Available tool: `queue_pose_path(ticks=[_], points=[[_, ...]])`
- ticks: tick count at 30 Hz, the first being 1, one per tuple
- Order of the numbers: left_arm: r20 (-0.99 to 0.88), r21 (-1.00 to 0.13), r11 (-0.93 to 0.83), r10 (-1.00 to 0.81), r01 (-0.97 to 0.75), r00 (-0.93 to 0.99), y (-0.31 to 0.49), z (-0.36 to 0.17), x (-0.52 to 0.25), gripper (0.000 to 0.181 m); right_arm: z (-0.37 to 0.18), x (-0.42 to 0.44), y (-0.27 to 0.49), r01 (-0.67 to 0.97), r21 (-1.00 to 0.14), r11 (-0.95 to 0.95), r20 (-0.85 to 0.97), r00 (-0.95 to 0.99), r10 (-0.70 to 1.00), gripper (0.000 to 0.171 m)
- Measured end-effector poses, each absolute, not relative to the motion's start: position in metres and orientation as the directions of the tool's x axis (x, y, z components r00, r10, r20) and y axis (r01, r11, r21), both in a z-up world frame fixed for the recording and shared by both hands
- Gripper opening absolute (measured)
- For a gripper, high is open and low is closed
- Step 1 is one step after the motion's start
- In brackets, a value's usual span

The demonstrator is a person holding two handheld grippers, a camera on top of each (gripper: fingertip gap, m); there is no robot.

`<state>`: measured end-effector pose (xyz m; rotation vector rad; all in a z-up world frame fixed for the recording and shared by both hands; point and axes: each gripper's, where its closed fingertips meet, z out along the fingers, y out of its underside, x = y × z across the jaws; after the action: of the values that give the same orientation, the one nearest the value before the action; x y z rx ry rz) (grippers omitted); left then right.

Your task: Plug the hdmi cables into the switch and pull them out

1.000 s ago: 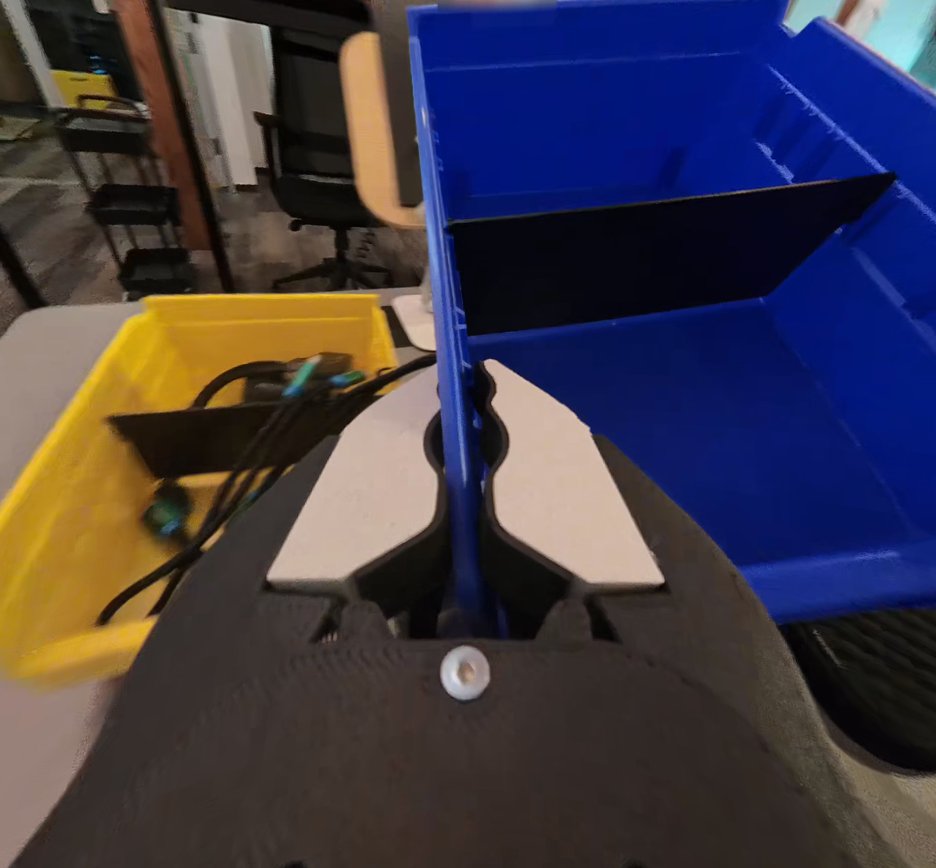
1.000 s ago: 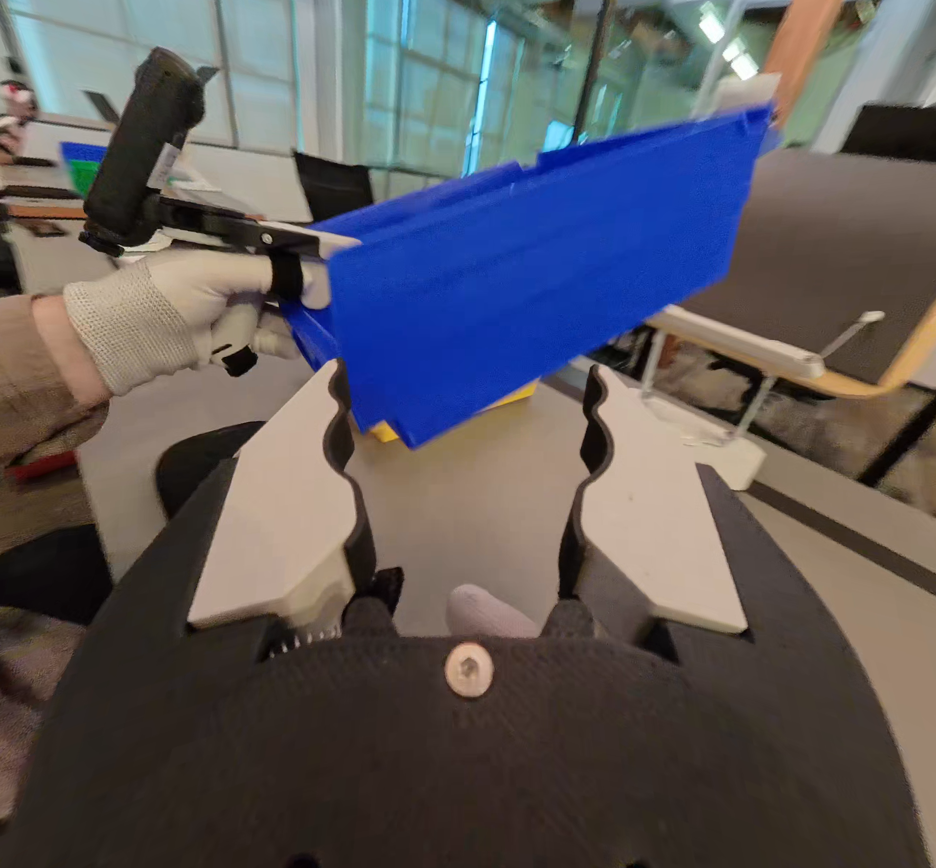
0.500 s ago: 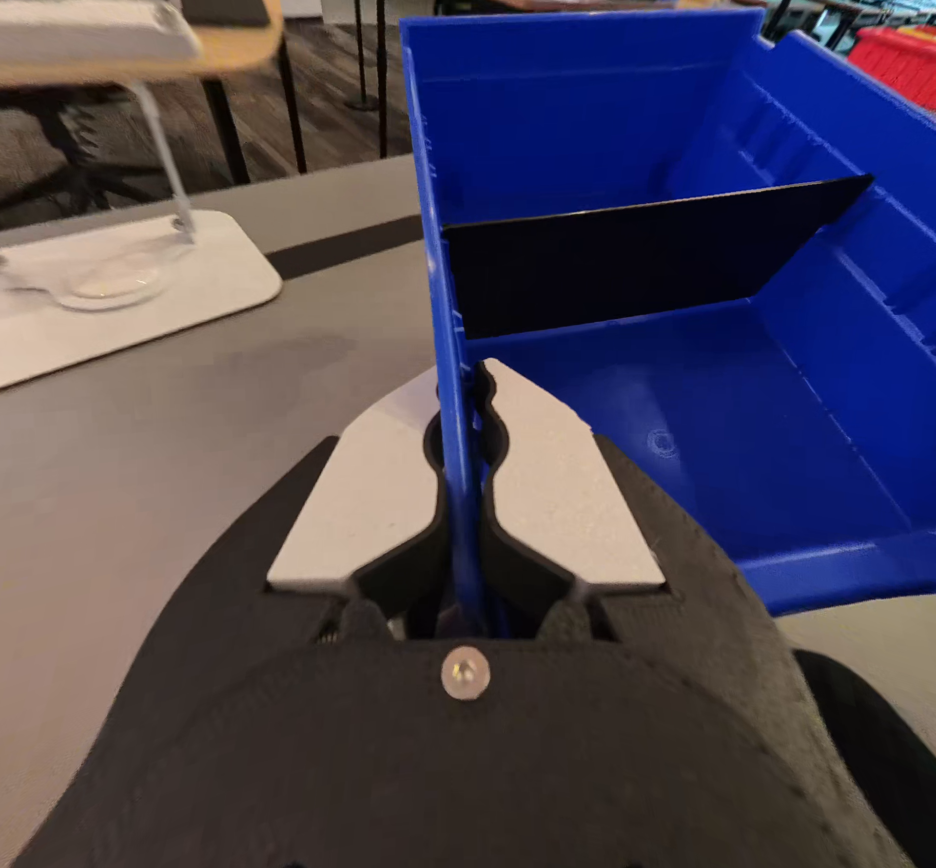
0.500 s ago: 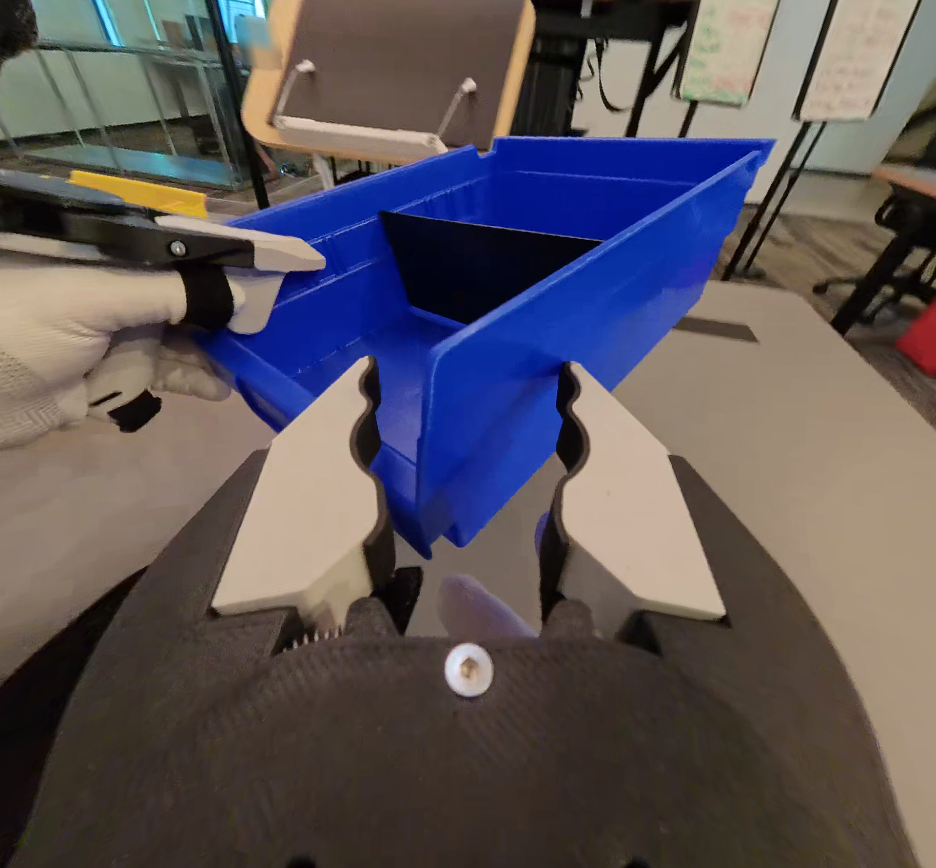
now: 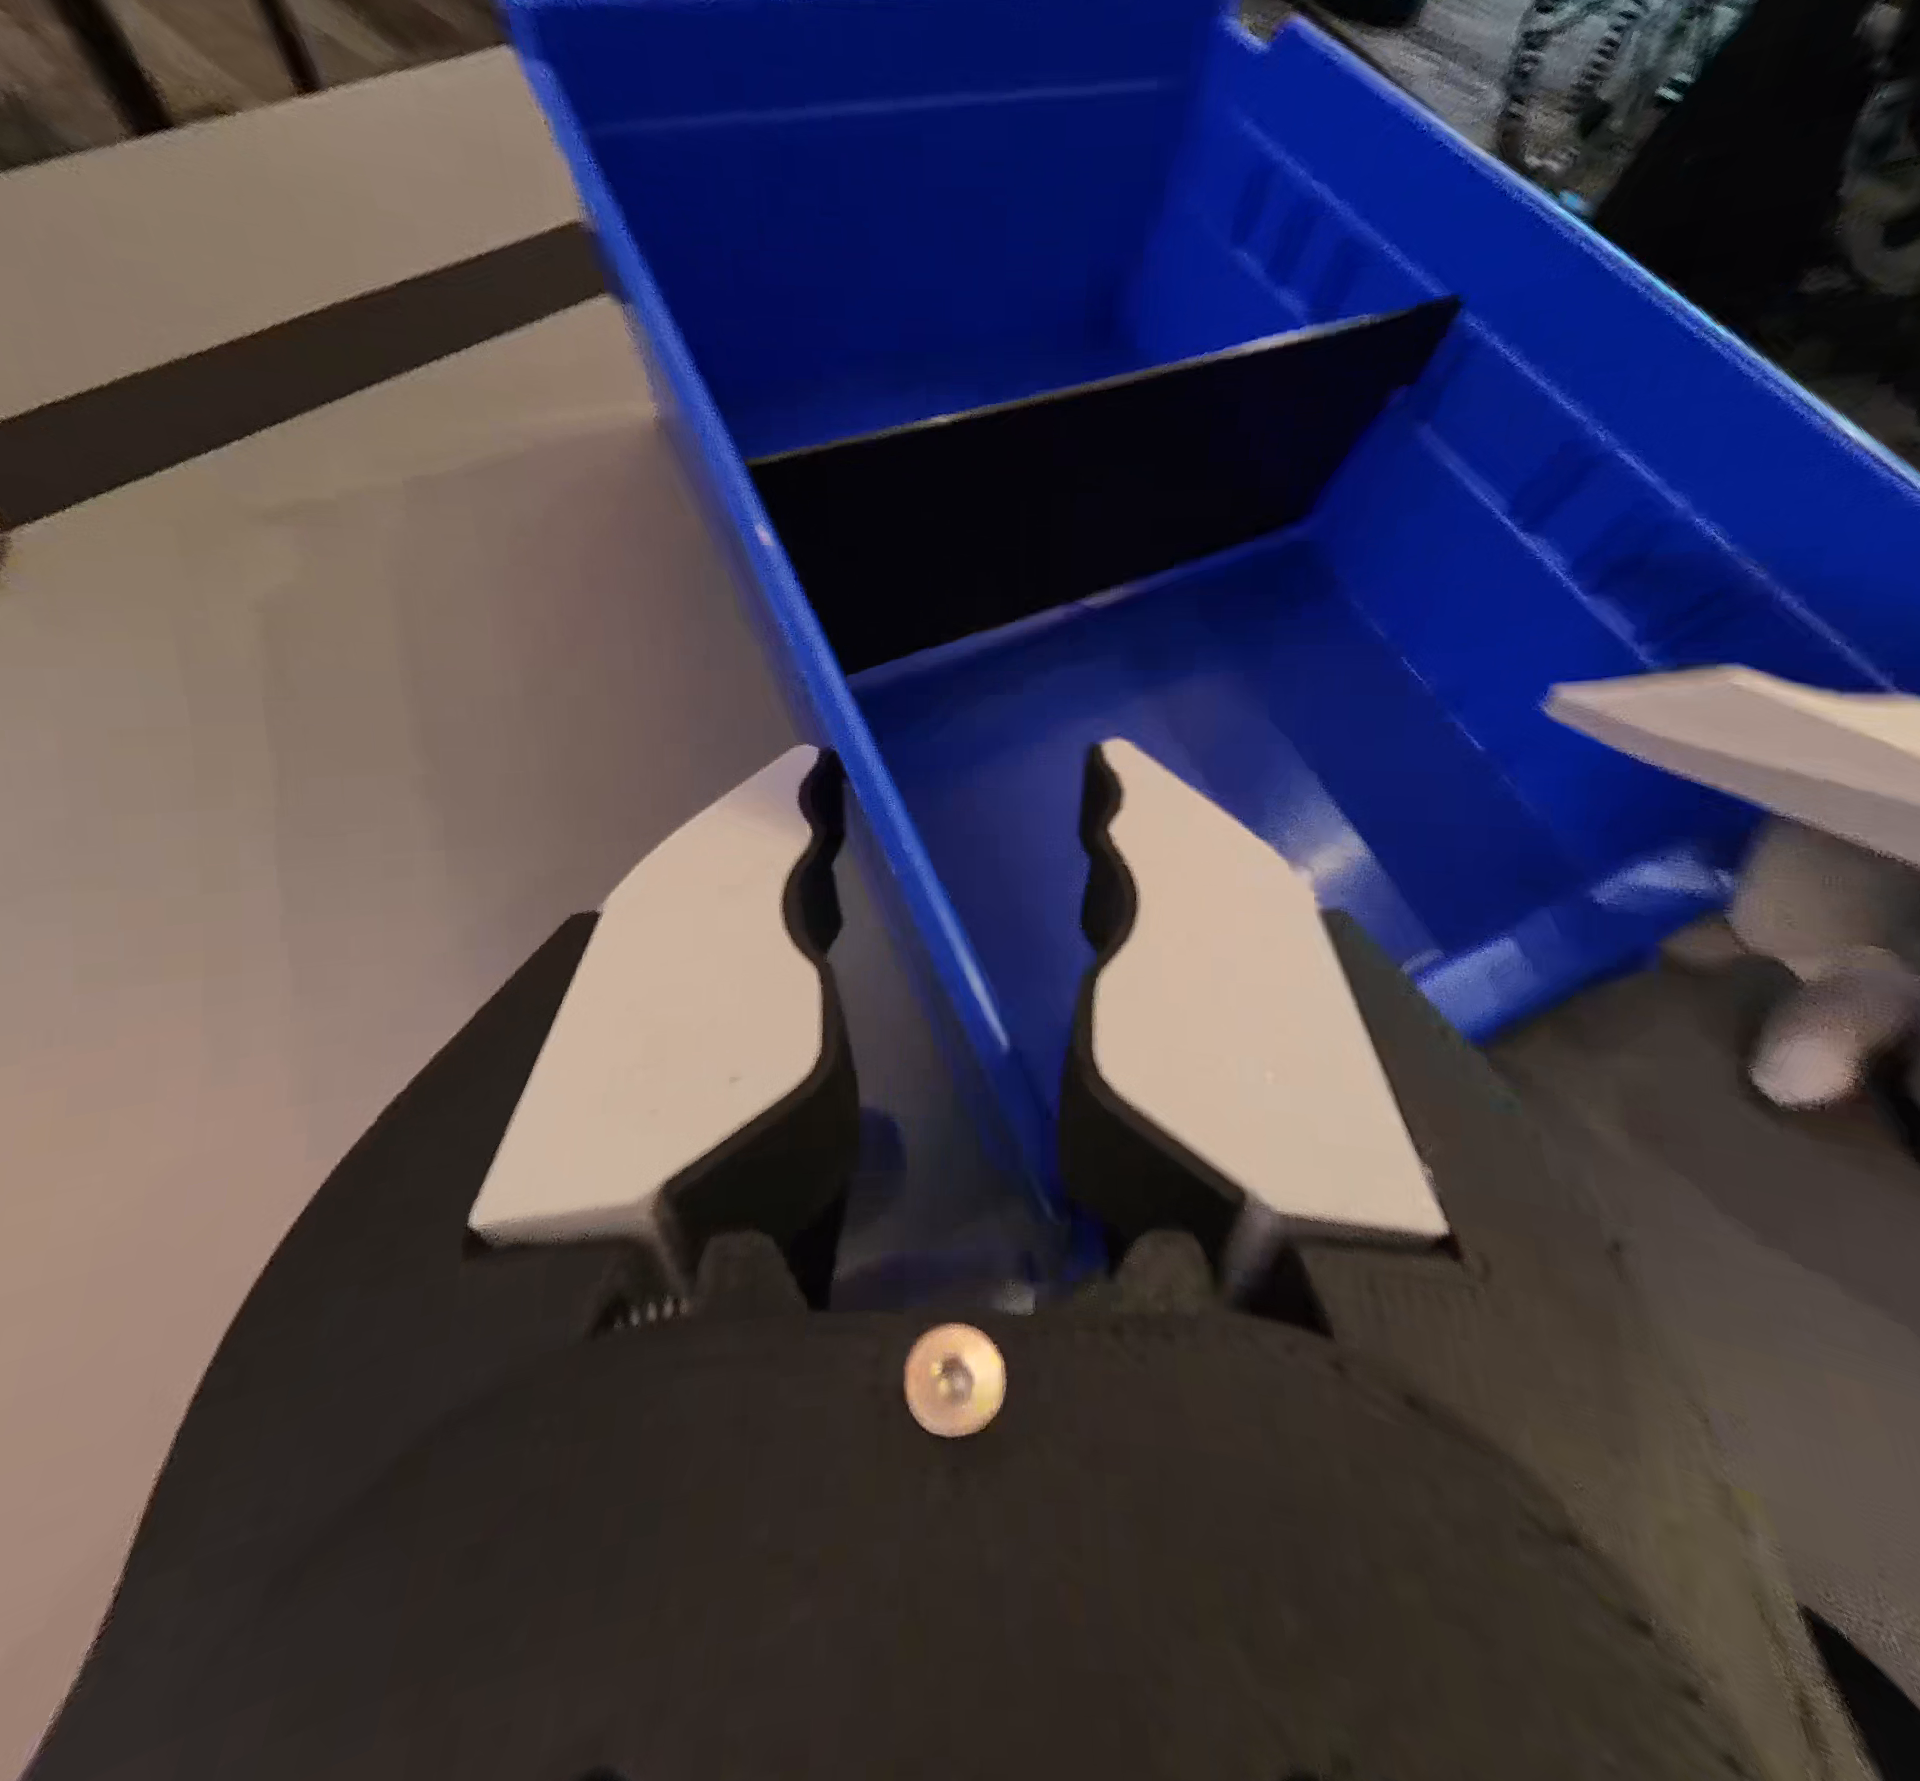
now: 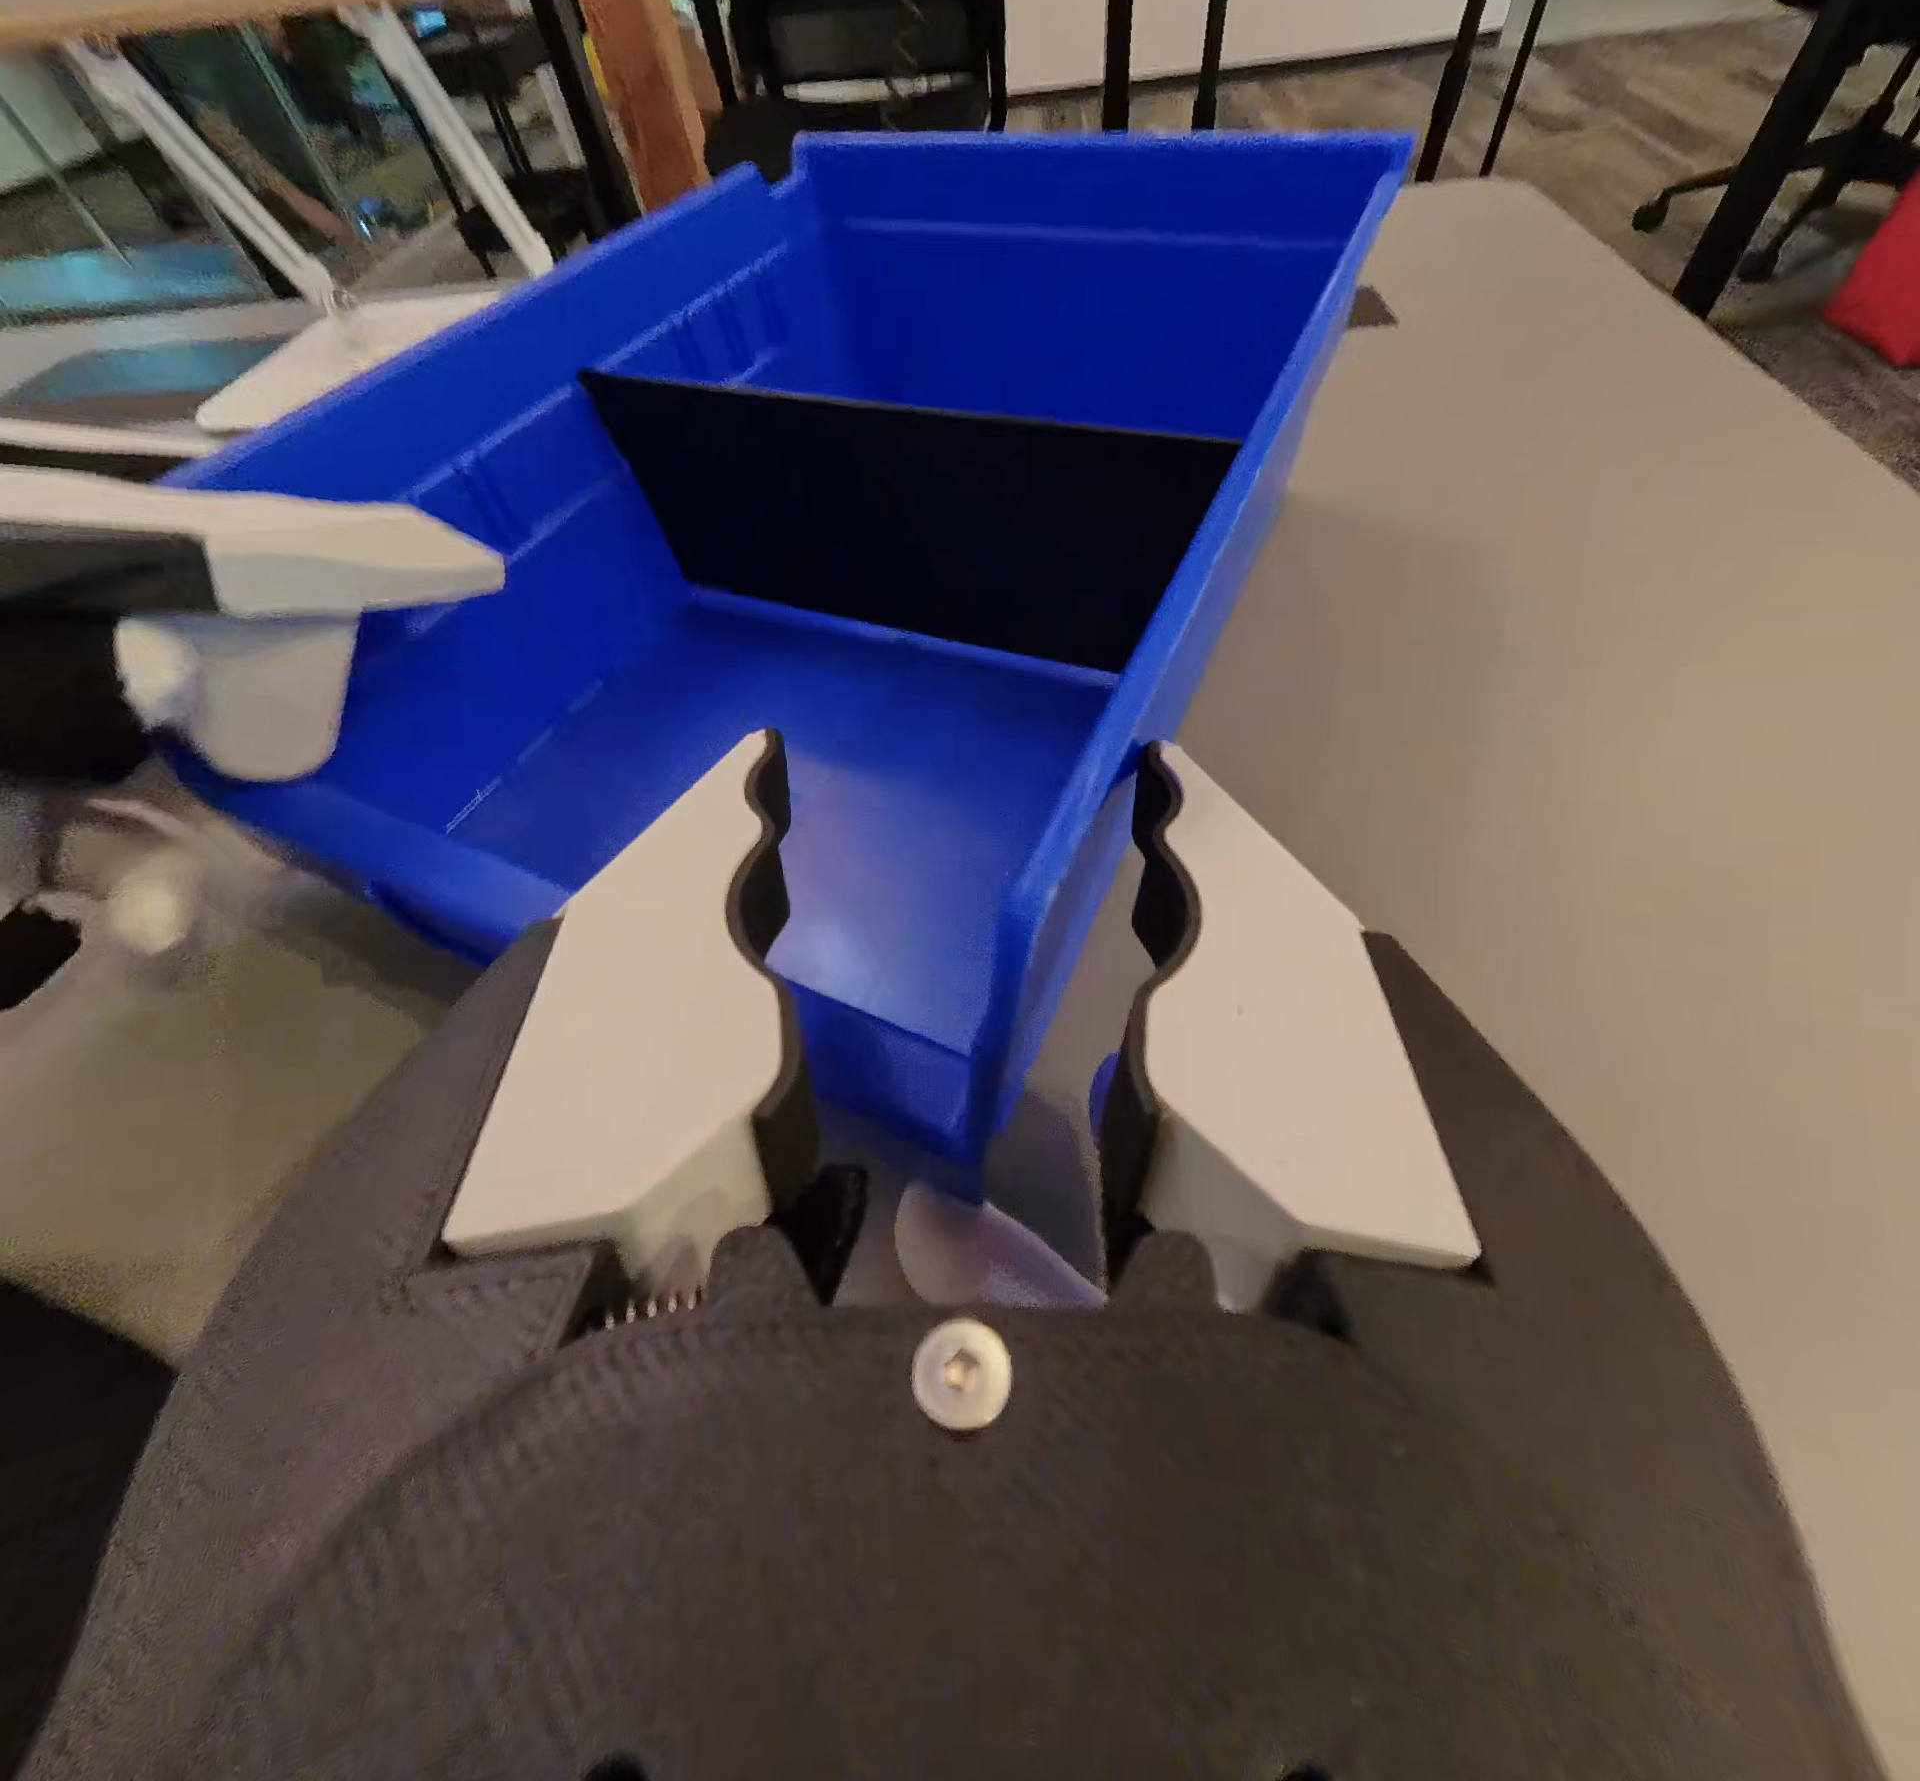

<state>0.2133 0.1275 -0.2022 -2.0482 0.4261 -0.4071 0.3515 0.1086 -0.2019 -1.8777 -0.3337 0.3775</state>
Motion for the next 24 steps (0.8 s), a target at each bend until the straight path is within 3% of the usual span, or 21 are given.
queue_pose_path(ticks=[4,8,16,24], points=[[0.111,-0.856,-0.477,-0.547,-0.199,0.830,0.124,-0.203,0.231,0.061,-0.203,0.368,0.126,0.048,-0.934,-0.355,-0.103,0.914,0.393,0.060],[0.263,-0.839,-0.537,-0.544,-0.091,0.797,0.126,-0.198,0.244,0.058,-0.204,0.387,0.142,0.101,-0.910,-0.402,-0.067,0.922,0.382,0.050],[0.303,-0.838,-0.545,-0.463,0.002,0.833,0.144,-0.196,0.279,0.057,-0.201,0.442,0.181,0.139,-0.883,-0.448,-0.002,0.954,0.300,0.002],[0.372,-0.838,-0.533,-0.397,0.120,0.839,0.175,-0.194,0.310,0.058,-0.202,0.473,0.222,0.153,-0.876,-0.457,0.022,0.960,0.279,0.003]])
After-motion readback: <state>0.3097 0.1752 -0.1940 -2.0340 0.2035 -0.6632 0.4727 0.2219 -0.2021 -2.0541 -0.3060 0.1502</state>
